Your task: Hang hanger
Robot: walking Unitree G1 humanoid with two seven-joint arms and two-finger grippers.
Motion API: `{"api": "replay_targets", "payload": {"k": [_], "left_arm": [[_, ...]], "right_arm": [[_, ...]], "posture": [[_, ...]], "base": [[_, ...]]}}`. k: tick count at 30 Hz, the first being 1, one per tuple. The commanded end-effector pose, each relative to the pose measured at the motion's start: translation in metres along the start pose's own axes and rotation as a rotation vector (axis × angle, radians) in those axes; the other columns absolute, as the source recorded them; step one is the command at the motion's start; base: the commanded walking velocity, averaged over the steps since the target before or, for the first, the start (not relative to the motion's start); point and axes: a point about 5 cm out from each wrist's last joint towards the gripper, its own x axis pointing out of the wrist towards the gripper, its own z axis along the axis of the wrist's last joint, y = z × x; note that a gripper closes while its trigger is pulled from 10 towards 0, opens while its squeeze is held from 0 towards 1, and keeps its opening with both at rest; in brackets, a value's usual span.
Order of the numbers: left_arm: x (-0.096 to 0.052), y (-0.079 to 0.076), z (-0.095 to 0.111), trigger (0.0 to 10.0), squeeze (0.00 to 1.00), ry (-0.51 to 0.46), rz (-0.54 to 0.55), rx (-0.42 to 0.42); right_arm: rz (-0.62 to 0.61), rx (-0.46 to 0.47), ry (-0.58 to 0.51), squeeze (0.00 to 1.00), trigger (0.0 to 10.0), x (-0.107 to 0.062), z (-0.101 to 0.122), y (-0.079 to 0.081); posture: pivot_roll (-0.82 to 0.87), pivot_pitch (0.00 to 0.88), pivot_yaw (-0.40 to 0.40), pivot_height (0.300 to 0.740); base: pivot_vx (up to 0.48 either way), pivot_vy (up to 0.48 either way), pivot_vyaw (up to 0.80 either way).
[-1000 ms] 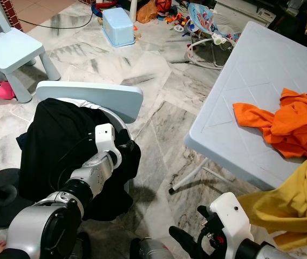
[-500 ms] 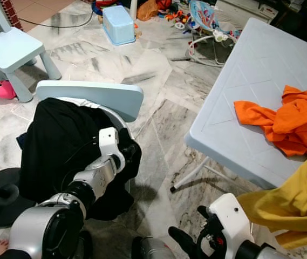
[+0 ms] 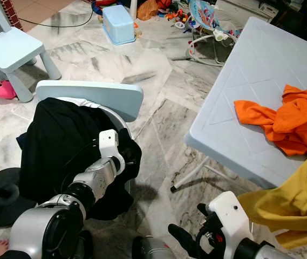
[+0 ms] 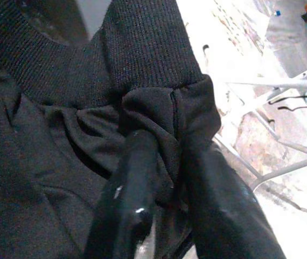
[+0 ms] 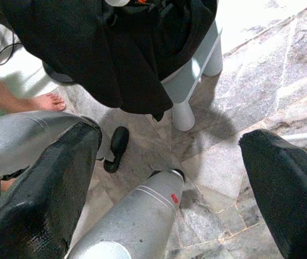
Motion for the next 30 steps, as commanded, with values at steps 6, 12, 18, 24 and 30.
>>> {"api": "replay_targets", "payload": {"k": [6, 12, 18, 24, 30], "left_arm": [[-0.001, -0.003, -0.016, 0.0, 0.00, 0.048, -0.003, -0.010], [0.000, -0.002, -0.006, 0.0, 0.00, 0.009, -0.004, 0.001], [0.000, -0.001, 0.003, 0.0, 0.00, -0.032, 0.000, 0.007], [-0.002, 0.002, 0.027, 0.0, 0.00, -0.168, 0.028, 0.047], [-0.012, 0.011, 0.041, 0.0, 0.00, -0.319, 0.043, 0.109]], "right_arm": [[-0.012, 0.001, 0.007, 0.00, 10.0, 0.001, -0.001, -0.002], [-0.016, -0.003, -0.005, 0.00, 10.0, 0.005, 0.001, -0.005], [-0.019, -0.008, -0.017, 0.00, 10.0, 0.011, 0.002, -0.008], [-0.014, -0.029, -0.045, 0.00, 10.0, 0.024, 0.007, -0.015], [-0.005, -0.043, -0.090, 0.00, 10.0, 0.042, 0.014, -0.021]], "posture": [[-0.37, 0.252, -0.175, 0.740], [-0.36, 0.237, -0.168, 0.740], [-0.35, 0.222, -0.164, 0.740], [-0.31, 0.184, -0.152, 0.740], [-0.27, 0.152, -0.142, 0.740]], "base": [[0.000, 0.000, 0.00], [0.000, 0.000, 0.00], [0.000, 0.000, 0.00], [0.000, 0.000, 0.00], [0.000, 0.000, 0.00]]}}
